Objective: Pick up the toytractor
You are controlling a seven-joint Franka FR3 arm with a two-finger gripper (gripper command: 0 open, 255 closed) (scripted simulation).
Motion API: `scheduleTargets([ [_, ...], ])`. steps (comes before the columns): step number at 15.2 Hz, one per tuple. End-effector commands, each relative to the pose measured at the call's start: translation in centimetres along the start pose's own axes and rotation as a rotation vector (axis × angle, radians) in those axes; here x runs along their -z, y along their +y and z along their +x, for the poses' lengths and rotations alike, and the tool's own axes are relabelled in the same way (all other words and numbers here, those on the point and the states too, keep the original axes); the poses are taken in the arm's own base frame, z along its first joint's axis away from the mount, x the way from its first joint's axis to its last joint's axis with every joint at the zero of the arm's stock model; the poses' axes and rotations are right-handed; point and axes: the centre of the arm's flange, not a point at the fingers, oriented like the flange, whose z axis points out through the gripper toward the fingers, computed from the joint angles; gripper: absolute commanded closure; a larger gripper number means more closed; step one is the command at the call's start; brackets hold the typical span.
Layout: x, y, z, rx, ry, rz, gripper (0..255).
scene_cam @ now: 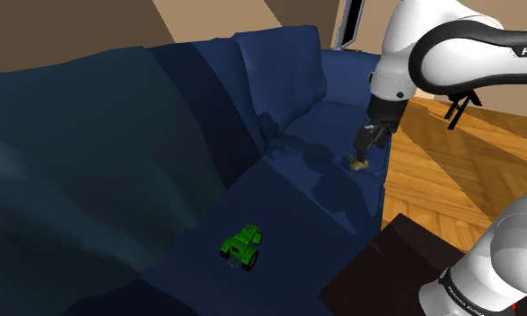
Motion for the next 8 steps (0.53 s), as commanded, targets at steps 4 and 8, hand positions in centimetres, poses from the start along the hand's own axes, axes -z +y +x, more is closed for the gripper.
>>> scheduleTargets([
  [4,-4.5,-4.3,2.6,-0.007,0.013,0.009,0],
  [8,-7.7,-7.5,4.9,-0.012,0.022,0.015,0],
])
